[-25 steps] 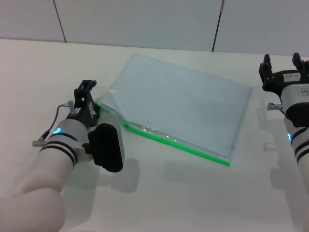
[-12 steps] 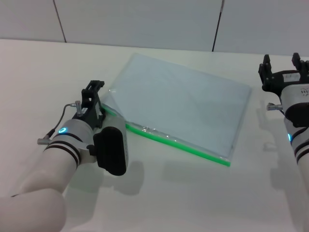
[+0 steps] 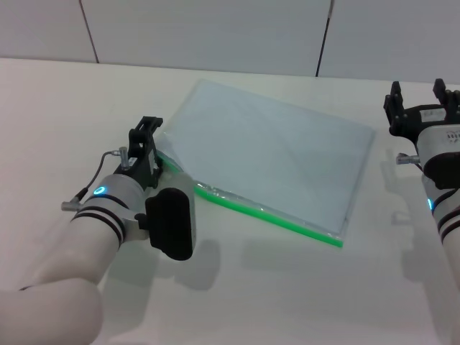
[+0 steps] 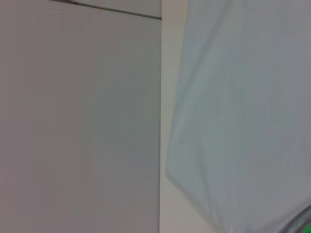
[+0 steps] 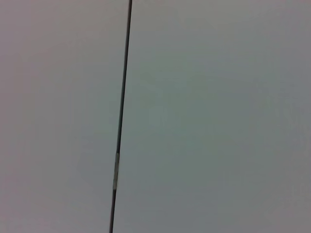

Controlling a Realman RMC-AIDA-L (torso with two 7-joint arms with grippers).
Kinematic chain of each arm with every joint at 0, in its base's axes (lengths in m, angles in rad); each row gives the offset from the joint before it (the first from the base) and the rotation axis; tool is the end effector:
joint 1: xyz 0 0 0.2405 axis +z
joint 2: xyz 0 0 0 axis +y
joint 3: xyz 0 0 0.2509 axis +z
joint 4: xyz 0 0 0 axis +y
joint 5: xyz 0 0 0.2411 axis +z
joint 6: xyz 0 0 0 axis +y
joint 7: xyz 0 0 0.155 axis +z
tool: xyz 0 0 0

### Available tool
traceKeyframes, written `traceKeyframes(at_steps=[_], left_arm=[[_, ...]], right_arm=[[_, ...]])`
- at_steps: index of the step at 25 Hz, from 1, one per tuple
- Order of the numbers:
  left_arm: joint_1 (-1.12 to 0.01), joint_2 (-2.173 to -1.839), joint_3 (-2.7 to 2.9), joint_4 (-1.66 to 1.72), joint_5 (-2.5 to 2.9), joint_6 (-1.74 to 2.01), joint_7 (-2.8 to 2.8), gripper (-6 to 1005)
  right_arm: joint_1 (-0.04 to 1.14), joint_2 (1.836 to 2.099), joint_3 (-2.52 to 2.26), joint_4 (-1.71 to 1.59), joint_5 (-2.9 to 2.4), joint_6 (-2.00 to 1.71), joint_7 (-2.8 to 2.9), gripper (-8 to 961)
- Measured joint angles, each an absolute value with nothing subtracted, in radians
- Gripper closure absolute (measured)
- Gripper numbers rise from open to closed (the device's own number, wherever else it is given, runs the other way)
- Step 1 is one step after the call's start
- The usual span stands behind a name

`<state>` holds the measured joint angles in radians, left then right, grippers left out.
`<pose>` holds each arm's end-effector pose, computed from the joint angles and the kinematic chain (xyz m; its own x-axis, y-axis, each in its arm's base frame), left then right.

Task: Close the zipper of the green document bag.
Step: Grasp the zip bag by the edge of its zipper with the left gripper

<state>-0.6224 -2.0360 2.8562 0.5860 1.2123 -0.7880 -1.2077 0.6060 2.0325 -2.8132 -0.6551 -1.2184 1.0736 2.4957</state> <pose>-0.2796 0.3782 -0.1253 0.7611 -0.1095 -0.6393 -0.6356 -0.3225 -0.7015 0.2537 0.3837 -0.0894 0.7974 -0.0654 -0.5999 -0.6021 -0.0196 -0.7982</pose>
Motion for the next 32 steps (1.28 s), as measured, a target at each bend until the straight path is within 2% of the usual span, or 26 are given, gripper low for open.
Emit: traceKeyframes(at_steps=[32], left_arm=[[-0.634,-2.039,2.858,0.589,1.270,-0.734,-1.150,318]], right_arm=[[0.608,2.032,-2.813,-0.655,-1.220,1.072,2.496,278]])
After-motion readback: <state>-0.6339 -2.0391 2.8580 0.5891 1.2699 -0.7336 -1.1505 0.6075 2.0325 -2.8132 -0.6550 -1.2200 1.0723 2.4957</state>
